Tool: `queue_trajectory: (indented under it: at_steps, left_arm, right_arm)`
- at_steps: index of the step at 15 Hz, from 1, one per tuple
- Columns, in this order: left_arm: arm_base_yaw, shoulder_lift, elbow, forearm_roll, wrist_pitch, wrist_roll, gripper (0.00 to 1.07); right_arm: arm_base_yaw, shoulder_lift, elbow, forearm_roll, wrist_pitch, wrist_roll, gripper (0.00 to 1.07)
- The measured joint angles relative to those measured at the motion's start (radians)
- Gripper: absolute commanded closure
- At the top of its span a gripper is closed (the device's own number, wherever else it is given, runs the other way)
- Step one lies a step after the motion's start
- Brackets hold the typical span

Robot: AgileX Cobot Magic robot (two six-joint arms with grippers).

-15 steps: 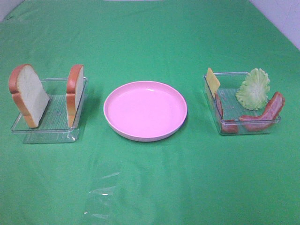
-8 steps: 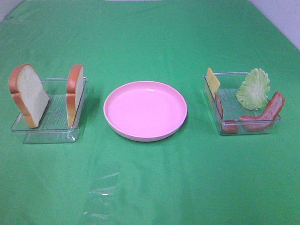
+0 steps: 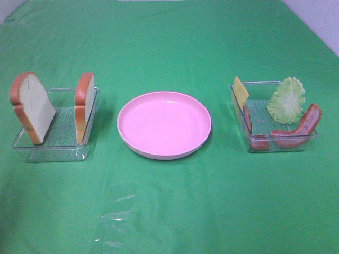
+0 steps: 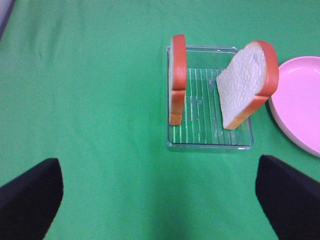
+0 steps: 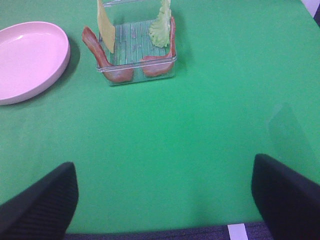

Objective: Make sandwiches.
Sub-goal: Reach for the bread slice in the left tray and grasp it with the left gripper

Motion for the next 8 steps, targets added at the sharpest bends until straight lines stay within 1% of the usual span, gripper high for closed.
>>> queue_trajectory:
  at_steps: [2, 6, 8]
  left_arm:
    - [0.000, 0.180, -0.138, -0.049, 0.032, 0.003, 0.10]
    - [0.000, 0.472, -0.416, -0.069, 0.134, 0.009, 0.10]
    - [-0.016, 0.599, -0.554, -0.076, 0.204, 0.003, 0.10]
  right_arm:
    - [0.000, 0.000, 0.000, 0.000, 0.000, 0.000, 0.18]
    - [0.000, 0.000, 0.000, 0.000, 0.000, 0.000, 0.18]
    - [0.000, 0.000, 0.000, 0.000, 0.000, 0.000, 0.18]
